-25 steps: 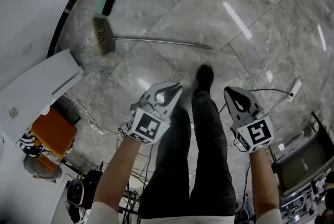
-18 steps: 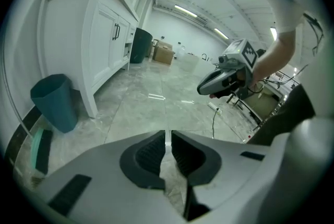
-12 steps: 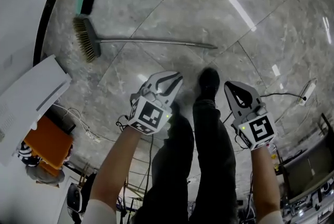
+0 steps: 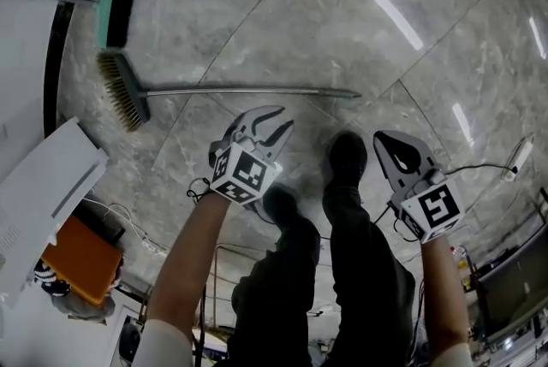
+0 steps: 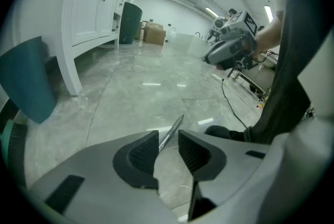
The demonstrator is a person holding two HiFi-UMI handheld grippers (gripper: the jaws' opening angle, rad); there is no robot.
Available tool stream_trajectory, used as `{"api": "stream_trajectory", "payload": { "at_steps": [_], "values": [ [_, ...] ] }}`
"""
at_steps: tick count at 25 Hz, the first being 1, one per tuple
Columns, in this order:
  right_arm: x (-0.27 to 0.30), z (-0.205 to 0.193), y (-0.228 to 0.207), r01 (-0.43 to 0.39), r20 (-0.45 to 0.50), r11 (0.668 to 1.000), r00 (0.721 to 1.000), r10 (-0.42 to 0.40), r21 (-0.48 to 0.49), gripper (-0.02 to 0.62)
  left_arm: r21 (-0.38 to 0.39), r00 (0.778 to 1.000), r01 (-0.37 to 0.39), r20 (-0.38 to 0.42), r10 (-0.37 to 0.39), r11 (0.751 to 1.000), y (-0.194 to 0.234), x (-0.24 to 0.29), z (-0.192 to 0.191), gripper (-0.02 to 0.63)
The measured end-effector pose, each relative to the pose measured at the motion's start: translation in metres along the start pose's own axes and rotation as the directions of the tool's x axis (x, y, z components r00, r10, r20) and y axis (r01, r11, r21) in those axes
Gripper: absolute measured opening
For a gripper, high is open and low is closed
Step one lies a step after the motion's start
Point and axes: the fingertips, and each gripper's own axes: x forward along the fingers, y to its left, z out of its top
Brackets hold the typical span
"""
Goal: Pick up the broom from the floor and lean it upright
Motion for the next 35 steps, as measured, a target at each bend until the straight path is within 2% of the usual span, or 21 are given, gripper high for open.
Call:
{"api": "stream_trajectory", "payload": {
  "at_steps": [3, 6, 10, 16, 18, 20, 22, 27, 32, 35],
  "values": [
    [0.016, -0.009, -0.011, -0.019, -0.014, 1.000, 1.000, 0.019, -0.007, 0.003, 0.057, 0.999, 0.023, -0.036, -0.021, 0.998, 0.011, 0.025, -0.019, 0.120],
    [0.034, -0.018, -0.019, -0.038, -0.040, 0.999, 0.999, 0.036, -0.035, 0.002, 0.152, 0.993, 0.072, -0.101, -0.057, 0.986, 0.017, 0.048, -0.042, 0.136],
    [0.052, -0.022, -0.030, -0.066, -0.026, 0.995, 0.998, 0.064, -0.073, 0.003, 0.299, 0.979, 0.133, -0.186, -0.078, 0.945, 0.030, 0.074, -0.075, 0.140],
    [0.071, -0.026, -0.038, -0.124, -0.008, 0.992, 0.992, 0.124, -0.033, 0.003, 0.397, 0.952, 0.232, -0.280, -0.123, 0.888, 0.043, 0.099, -0.112, 0.140],
    [0.077, -0.026, -0.042, -0.122, 0.003, 0.991, 0.992, 0.122, -0.062, 0.003, 0.420, 0.952, 0.243, -0.276, -0.133, 0.874, 0.046, 0.103, -0.117, 0.139],
    [0.083, -0.024, -0.042, -0.119, 0.016, 0.989, 0.993, 0.121, -0.082, 0.003, 0.446, 0.959, 0.236, -0.251, -0.132, 0.864, 0.049, 0.104, -0.117, 0.094],
    [0.085, -0.026, -0.042, -0.118, 0.011, 0.990, 0.993, 0.119, -0.080, 0.003, 0.464, 0.964, 0.229, -0.228, -0.134, 0.856, 0.050, 0.104, -0.116, 0.086],
    [0.082, -0.019, -0.043, -0.115, 0.047, 0.989, 0.992, 0.120, -0.097, 0.003, 0.481, 0.970, 0.206, -0.216, -0.112, 0.852, 0.049, 0.103, -0.113, 0.078],
    [0.072, -0.007, -0.045, -0.132, 0.069, 0.980, 0.987, 0.143, -0.152, 0.003, 0.480, 0.987, 0.136, -0.145, -0.075, 0.867, 0.056, 0.091, -0.088, 0.078],
    [0.063, 0.020, -0.038, -0.145, 0.120, 0.968, 0.978, 0.172, -0.206, 0.002, 0.468, 0.995, 0.083, -0.081, -0.050, 0.880, 0.066, 0.077, -0.060, 0.077]
  ]
}}
